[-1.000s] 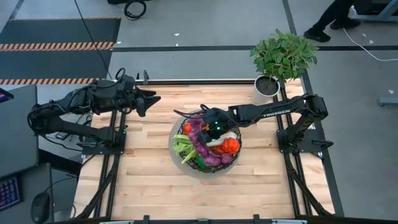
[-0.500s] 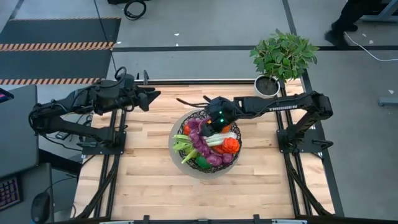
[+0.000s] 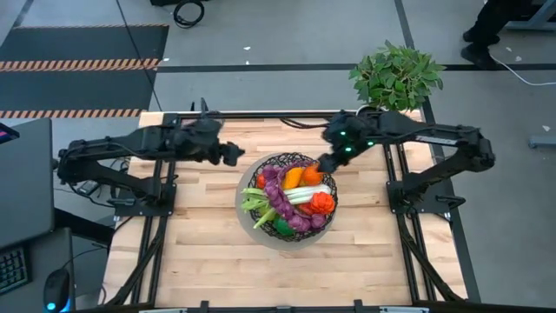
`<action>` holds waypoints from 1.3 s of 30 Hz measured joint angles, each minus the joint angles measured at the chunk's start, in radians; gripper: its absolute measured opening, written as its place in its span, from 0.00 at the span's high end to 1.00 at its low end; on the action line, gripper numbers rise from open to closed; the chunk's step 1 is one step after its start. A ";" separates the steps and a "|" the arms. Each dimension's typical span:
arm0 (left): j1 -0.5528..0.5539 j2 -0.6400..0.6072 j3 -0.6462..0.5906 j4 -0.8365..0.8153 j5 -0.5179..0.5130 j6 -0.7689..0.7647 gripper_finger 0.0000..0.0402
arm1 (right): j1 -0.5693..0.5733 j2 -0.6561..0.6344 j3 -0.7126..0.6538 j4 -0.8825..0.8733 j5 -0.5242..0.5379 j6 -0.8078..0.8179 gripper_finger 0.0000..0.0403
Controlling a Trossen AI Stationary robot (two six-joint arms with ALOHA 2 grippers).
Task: Build produce basket
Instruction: Adjust the black wire basket in the center
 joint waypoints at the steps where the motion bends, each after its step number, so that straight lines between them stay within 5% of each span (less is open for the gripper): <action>1: -0.001 0.012 0.000 -0.032 0.022 -0.018 0.42 | -0.004 -0.018 0.000 -0.064 0.019 -0.001 0.54; 7: -0.032 0.053 -0.001 -0.147 0.117 -0.079 0.42 | 0.017 -0.088 0.000 -0.287 0.119 0.125 0.54; 18: -0.048 0.179 -0.001 -0.259 0.115 -0.065 0.42 | 0.078 -0.095 -0.179 -0.324 0.163 0.135 0.54; 39: -0.036 0.362 -0.036 -0.325 0.135 0.034 0.47 | 0.133 -0.100 -0.480 -0.034 0.068 0.215 0.72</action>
